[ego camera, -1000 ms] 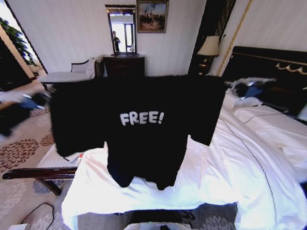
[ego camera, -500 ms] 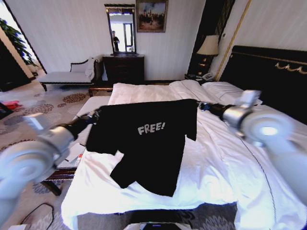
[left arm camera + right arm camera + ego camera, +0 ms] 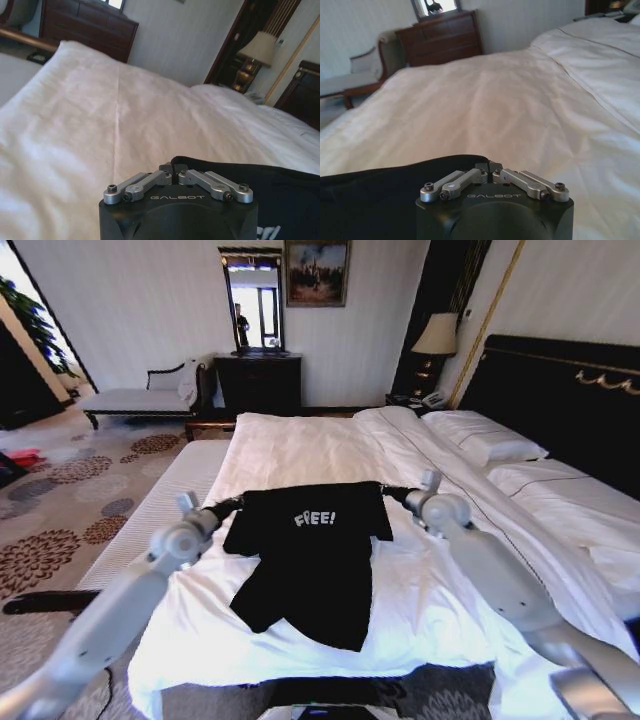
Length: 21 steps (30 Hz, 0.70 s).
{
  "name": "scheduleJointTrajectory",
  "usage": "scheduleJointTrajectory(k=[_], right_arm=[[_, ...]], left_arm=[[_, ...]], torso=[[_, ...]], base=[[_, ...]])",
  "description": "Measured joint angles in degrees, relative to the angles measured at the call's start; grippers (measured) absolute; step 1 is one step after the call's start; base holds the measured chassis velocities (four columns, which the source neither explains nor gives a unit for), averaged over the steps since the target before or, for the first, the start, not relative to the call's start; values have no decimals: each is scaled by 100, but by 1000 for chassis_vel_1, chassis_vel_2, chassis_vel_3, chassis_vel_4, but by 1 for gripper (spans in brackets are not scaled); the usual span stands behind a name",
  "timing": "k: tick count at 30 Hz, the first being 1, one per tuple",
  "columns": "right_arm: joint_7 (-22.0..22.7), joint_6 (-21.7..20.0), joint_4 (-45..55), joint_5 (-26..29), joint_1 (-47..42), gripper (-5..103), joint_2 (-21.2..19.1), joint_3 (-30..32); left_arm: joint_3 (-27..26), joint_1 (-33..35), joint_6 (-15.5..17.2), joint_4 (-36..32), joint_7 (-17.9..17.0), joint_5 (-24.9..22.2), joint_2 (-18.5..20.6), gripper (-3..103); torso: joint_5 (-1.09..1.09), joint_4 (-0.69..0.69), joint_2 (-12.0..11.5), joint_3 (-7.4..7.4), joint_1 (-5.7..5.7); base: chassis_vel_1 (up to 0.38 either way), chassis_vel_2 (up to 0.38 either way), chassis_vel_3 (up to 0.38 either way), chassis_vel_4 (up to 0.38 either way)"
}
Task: Fold the clothes on the bed.
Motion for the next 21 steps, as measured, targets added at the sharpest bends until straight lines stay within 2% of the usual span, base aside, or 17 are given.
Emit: scheduleJointTrajectory(k=[8,14,20,21], right_arm=[[-278,440,-831,-520,235,0,352,-253],[-439,841,-1841,-826,656,0,804,-428],[-617,1290,-2795,-1073,1207,0,1313,-546],[-617,1290,-2795,-1073,1207,0,1313,-546]], left_arm=[[301,-445,-119,920,268,389,-523,1],[533,-1069,-241,1939,541,761,-953,1],[711,-1788,-353,3004,779,1066,-1304,1],[711,-1788,-353,3004,779,1066,-1304,1]], torso=[[-2,4,1,-1,-2],[0,0,1,-1,-2],[-1,5,1,0,-1],[-1,5,1,0,-1]], base=[[0,0,0,0],[0,0,0,0],[0,0,0,0],[0,0,0,0]])
